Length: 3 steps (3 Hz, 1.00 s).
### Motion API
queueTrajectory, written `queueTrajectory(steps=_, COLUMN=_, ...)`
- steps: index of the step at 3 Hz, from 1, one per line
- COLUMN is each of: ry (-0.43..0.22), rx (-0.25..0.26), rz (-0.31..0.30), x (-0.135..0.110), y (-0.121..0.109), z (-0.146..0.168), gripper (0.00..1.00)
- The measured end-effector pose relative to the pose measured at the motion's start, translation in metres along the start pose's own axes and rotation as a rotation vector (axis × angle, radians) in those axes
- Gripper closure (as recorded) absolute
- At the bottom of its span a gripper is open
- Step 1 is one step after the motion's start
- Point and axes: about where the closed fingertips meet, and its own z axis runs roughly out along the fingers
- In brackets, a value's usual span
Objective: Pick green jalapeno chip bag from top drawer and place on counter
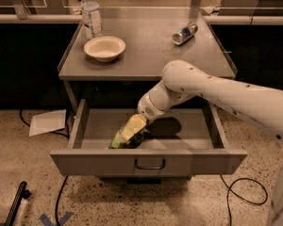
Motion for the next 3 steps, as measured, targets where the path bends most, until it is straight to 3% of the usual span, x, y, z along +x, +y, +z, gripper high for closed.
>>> queueTrajectory(steps=3, ry=0.0, rx=-0.001, rz=0.0, x=-0.0002, y=0.0002, z=0.0004, gripper=0.66)
